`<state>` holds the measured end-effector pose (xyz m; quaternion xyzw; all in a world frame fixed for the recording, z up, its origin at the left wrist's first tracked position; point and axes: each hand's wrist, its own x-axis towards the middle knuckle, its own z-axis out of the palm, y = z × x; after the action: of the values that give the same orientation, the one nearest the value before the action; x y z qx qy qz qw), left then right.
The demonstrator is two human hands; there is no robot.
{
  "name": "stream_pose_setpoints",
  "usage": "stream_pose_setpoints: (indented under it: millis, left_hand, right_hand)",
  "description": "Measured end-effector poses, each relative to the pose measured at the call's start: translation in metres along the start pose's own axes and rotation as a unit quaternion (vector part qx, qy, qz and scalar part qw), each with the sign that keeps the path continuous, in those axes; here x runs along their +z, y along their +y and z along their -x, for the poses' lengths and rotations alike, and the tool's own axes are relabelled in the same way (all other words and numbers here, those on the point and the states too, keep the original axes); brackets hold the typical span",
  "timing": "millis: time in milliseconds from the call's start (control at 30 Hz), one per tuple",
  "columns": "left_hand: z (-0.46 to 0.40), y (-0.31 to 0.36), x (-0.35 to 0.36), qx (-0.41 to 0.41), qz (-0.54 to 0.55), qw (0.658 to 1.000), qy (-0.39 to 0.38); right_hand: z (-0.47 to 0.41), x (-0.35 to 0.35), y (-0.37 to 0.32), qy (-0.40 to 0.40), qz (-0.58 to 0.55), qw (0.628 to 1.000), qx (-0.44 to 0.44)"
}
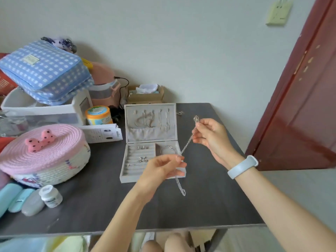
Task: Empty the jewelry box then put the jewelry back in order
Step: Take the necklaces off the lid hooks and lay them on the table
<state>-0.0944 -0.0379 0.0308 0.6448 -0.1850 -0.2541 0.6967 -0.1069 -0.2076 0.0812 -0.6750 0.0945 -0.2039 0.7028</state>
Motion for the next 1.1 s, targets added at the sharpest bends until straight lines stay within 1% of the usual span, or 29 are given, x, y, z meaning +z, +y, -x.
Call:
stream_pose_setpoints:
  millis: [133,200,267,400,467,567,633,733,800,833,900,933,1033,1100]
  left_hand:
    - [0.004,-0.023,0.021,-0.073,-0.02,0.997,0.018]
    - [0.0,-0.029,0.029,-0.092,-0.066,0.993,0.022]
    - [-0.006,-0.033,0.036,-0.086,-0.129,0.988,0.021]
    - [-0.027,-0.029,0.046,-0.023,-0.25,0.967,0.035]
    - [-0.041,-0.021,0.049,-0.001,-0.266,0.962,0.055]
    - [-0.067,-0.008,0.052,0.028,-0.26,0.961,0.095]
    - [-0.087,-0.003,0.054,0.045,-0.28,0.951,0.119]
    - [-0.115,-0.001,0.056,0.064,-0.344,0.924,0.153]
    - [-0.135,-0.003,0.056,0.074,-0.386,0.904,0.17]
    - [-0.146,-0.005,0.056,0.073,-0.394,0.899,0.177]
    - [-0.167,-0.009,0.055,0.056,-0.386,0.9,0.193]
    - [-0.178,-0.011,0.054,0.045,-0.368,0.907,0.199]
    - [-0.211,-0.02,0.05,0.011,-0.291,0.933,0.212]
    - [-0.228,-0.026,0.048,0.002,-0.288,0.936,0.204]
  right_hand:
    - [0.03,-0.039,0.047,0.022,0.029,0.995,0.092]
    - [0.041,-0.053,0.067,0.039,0.038,0.99,0.129]
    - [0.044,-0.064,0.082,0.061,0.032,0.986,0.155]
    - [0.038,-0.081,0.092,0.096,-0.004,0.979,0.179]
    - [0.033,-0.09,0.093,0.097,0.01,0.981,0.17]
    - [0.025,-0.103,0.095,0.066,0.117,0.98,0.145]
    - [0.022,-0.11,0.099,0.037,0.186,0.974,0.127]
    - [0.014,-0.117,0.108,0.008,0.293,0.952,0.09]
    - [0.008,-0.12,0.117,0.004,0.36,0.931,0.055]
    - [0.006,-0.121,0.12,0.007,0.38,0.924,0.035]
    - [0.0,-0.123,0.127,0.004,0.407,0.914,-0.003]
    - [-0.004,-0.124,0.13,-0.008,0.411,0.912,-0.013]
    - [-0.016,-0.129,0.132,-0.064,0.392,0.918,-0.015]
    - [-0.023,-0.13,0.133,-0.088,0.38,0.921,-0.02]
